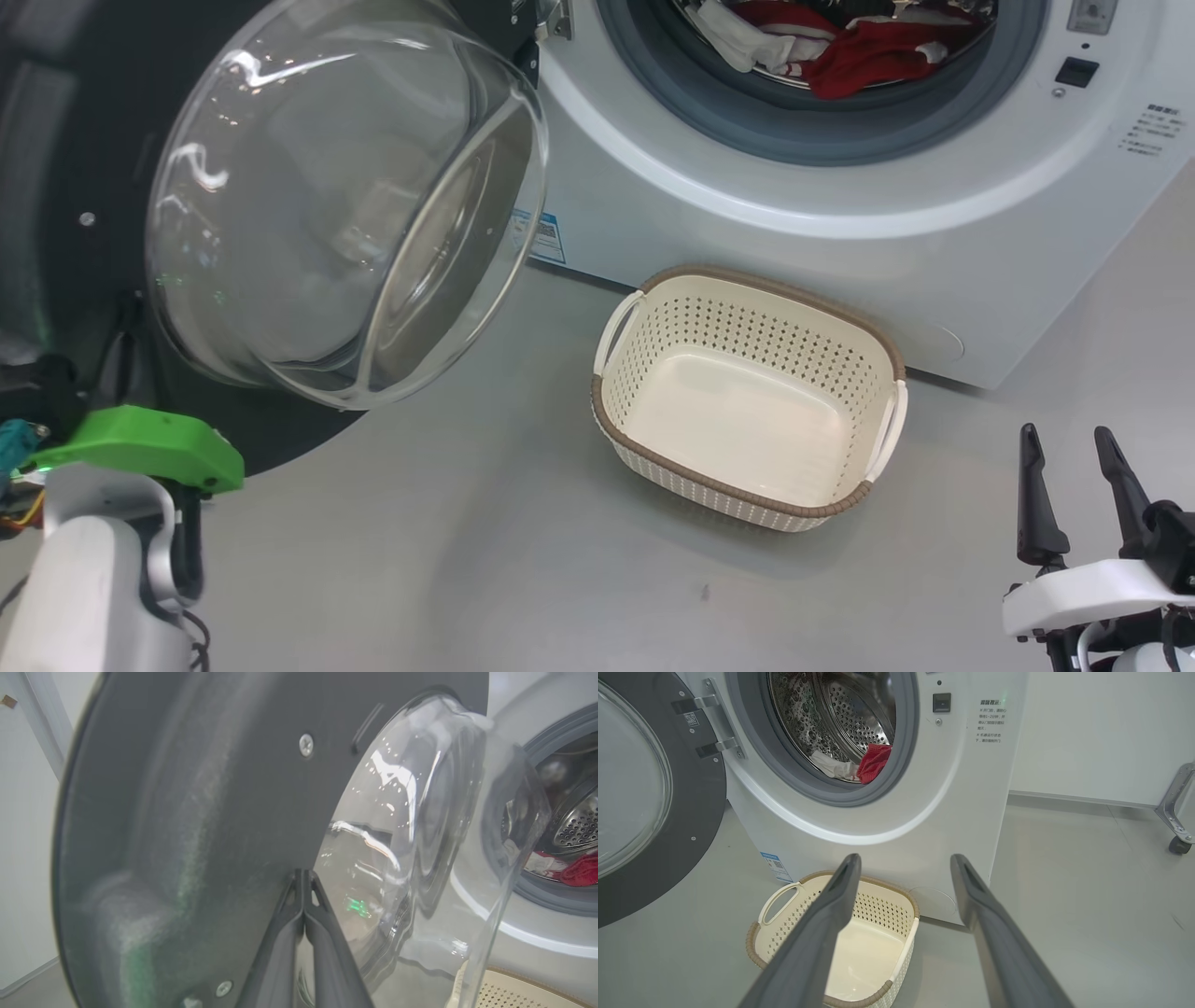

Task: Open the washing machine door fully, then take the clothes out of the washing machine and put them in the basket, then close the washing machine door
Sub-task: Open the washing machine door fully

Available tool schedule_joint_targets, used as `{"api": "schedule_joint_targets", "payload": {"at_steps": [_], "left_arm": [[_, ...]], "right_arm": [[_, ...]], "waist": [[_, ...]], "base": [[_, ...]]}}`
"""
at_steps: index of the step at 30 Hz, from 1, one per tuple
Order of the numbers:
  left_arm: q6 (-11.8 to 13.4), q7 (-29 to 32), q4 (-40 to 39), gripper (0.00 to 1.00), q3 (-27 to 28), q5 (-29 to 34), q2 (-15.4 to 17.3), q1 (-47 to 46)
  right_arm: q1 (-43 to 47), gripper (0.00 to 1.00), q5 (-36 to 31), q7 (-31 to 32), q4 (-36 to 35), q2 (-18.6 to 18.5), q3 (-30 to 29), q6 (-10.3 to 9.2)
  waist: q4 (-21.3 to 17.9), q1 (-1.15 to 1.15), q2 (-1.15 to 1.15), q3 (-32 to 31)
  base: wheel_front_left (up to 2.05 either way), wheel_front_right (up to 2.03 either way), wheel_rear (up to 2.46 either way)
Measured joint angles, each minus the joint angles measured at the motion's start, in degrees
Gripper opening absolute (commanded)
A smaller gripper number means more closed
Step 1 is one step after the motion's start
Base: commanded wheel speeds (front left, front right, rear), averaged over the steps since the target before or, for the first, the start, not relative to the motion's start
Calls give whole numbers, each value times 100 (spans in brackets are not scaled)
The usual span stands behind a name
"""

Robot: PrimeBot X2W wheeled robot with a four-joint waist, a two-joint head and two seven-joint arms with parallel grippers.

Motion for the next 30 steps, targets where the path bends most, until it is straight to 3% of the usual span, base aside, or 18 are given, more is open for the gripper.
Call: {"api": "schedule_joint_targets", "payload": {"at_steps": [16, 30], "left_arm": [[0, -250, 1021, 0, 497, -65, 360, -627], [0, -779, 1209, 0, 645, -164, 294, -192]], "right_arm": [[-17, 100, 1, 0, -16, 13, -9, -1], [-70, 100, 12, 0, 99, 108, 104, 7]], "waist": [[-222, 0, 0, 71], [-471, 0, 0, -110]], "base": [[0, 0, 0], [0, 0, 0]]}}
